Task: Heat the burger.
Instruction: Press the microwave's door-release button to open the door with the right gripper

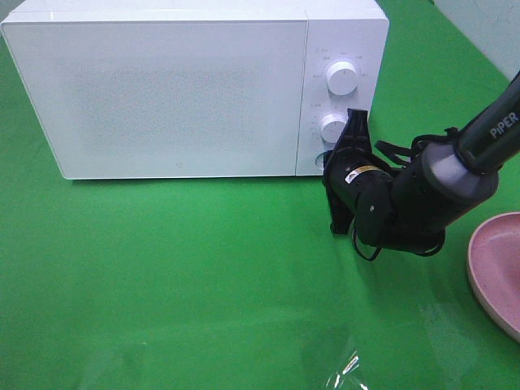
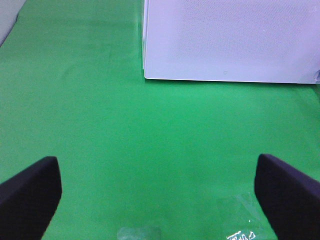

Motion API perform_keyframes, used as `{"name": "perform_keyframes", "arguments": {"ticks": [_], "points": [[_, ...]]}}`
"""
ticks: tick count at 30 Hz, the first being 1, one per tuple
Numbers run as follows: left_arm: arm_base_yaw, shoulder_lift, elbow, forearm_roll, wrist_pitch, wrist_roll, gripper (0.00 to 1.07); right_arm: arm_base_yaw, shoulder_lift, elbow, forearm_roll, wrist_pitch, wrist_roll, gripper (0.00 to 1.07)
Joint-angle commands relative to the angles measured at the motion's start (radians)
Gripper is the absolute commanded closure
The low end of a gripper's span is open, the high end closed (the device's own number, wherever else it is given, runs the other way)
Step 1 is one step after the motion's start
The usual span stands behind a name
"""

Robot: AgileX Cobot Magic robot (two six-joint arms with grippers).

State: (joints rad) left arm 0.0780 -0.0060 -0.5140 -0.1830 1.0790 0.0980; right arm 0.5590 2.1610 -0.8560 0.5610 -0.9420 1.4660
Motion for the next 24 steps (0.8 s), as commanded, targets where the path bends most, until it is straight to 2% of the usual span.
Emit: {"name": "perform_keyframes", "arguments": {"ticks": [1, 15, 24], "points": [[0.003, -0.015, -0.001, -0.003, -0.01, -0.005, 0.1, -0.009, -0.004, -0.014, -0.005, -0.092, -0.025, 1.07], [0.003, -0.015, -0.001, -0.003, -0.01, -0.005, 0.1, -0.009, -0.004, -0.014, 0.043, -0.093, -0.038, 1.07], [0.003, -0.015, -0.001, -0.003, -0.01, -0.005, 0.1, -0.009, 0.058, -0.072, 0.043, -0.177, -0.037, 1.07]]}}
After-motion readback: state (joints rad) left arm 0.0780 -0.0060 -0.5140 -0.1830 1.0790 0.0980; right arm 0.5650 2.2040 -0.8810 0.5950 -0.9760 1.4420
